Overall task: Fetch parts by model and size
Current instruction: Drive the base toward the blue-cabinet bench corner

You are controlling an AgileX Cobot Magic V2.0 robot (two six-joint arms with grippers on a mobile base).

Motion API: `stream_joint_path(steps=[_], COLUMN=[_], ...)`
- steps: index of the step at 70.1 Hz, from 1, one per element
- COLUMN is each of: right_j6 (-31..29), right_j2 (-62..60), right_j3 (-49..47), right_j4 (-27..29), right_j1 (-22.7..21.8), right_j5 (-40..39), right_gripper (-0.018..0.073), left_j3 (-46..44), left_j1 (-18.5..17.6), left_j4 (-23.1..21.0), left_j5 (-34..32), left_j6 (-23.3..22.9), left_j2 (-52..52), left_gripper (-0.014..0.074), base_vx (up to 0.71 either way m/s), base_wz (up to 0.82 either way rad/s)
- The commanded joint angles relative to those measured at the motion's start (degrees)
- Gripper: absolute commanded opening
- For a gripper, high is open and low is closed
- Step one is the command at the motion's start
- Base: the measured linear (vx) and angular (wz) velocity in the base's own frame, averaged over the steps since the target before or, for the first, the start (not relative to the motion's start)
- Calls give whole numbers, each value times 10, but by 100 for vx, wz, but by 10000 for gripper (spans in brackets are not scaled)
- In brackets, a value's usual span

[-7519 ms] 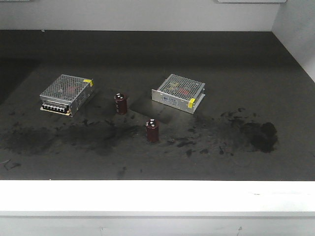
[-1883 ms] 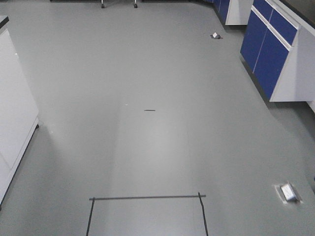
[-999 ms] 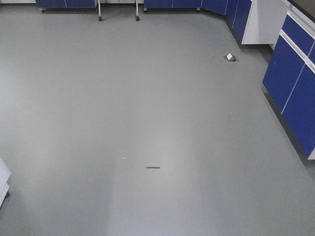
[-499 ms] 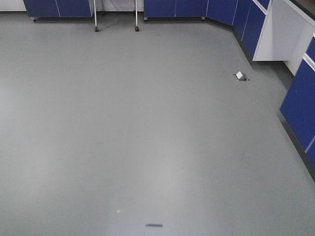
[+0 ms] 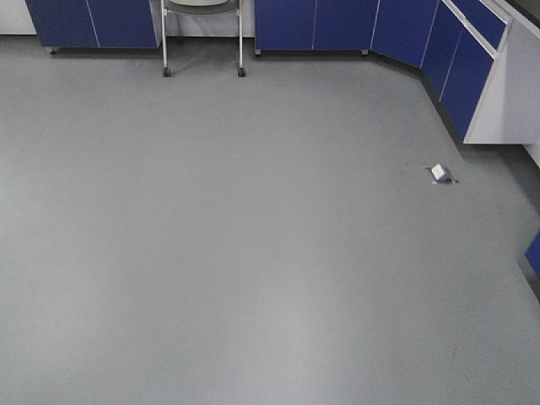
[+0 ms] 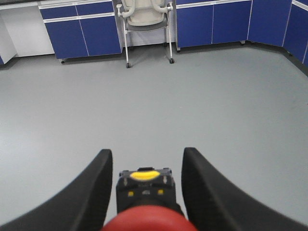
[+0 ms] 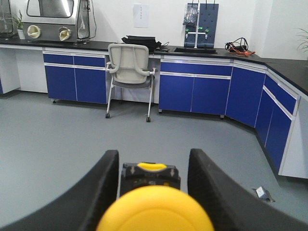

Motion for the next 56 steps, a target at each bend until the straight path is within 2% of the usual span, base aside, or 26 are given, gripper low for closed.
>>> stream_joint_path(steps=[1,56], right_j6=[-4,-4], right_j2=[8,8], right_j3=[-16,-16], right_j4=[1,1], right_j1=[-3,-3], right_j5=[-46,-46], right_gripper=[-8,-8], left_j3=[-13,-13], left_j1=[0,0], left_j4=[0,0], left_j5=[-45,-44], left_j6=[-3,-3], left_j2=[8,8], left_gripper=[-7,-7], base_vx=[68,68], base_wz=[2,-3])
